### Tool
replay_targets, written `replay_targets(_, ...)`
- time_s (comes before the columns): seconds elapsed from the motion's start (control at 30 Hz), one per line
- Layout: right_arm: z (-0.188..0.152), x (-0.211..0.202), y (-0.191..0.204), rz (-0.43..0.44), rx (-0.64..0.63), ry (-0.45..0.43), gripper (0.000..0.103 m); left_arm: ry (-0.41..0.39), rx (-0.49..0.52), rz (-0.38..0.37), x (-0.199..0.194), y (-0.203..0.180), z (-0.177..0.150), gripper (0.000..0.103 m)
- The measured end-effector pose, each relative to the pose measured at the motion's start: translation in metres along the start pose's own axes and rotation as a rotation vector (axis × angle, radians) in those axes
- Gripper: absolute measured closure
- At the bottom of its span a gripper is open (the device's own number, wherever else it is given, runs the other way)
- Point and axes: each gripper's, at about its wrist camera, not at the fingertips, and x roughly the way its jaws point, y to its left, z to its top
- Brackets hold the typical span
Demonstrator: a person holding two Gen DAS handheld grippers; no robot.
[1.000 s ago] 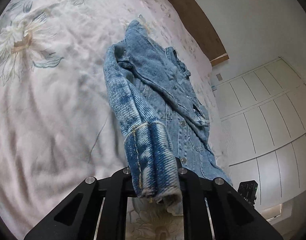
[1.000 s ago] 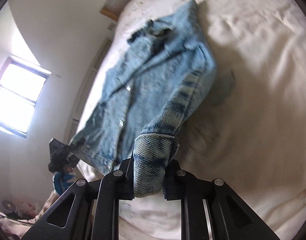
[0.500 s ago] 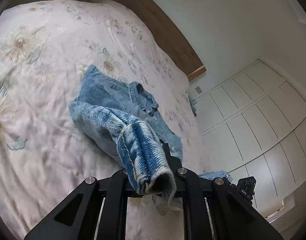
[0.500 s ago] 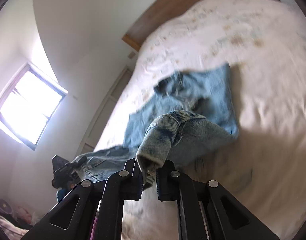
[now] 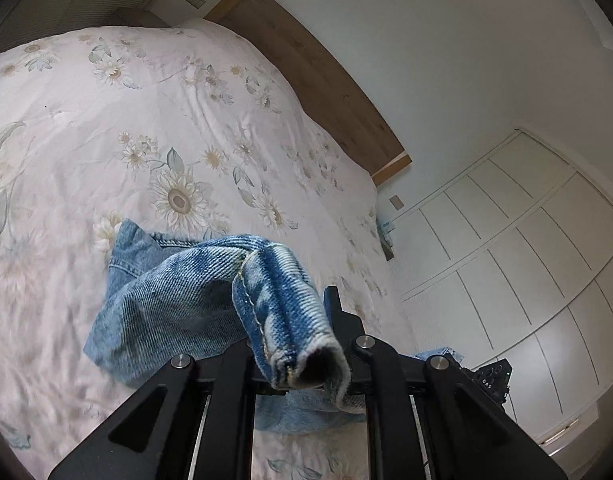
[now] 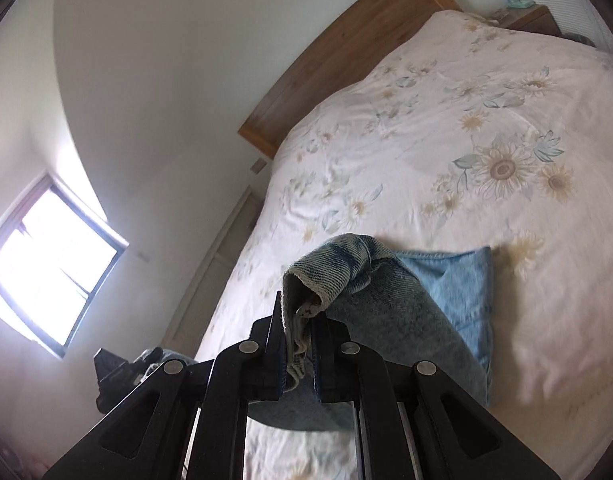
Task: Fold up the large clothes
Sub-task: 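Lift the hem with both tools and fold it over onto the collar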
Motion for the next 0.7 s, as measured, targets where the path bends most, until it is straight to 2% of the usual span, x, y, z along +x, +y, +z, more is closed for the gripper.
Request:
replay_targets(0.17, 0.024, 0.052, -0.038, -0.070, 0.074, 0.009, 0.094, 0.040, -0.051, 0.059, 0.060, 0.036, 0.020, 0.093)
replay_targets(0.43, 0.033, 0.135, -0.106, -0.194, 0.155, 0.075, 0.094, 0.126, -0.081, 0.199, 0.144, 0.097, 0.029, 0.093)
replay_targets(0.63, 0.032, 0.173, -0.141, -0.244, 0.208, 0.110, 0.093, 0.181, -0.116, 0.253, 0.181, 0.133, 0.027, 0.090)
replay_targets(0.7, 0.032, 0.182, -0.149, -0.264, 0.218, 0.122, 0.092, 0.192, -0.147, 0.252, 0.186, 0.141, 0.026, 0.085)
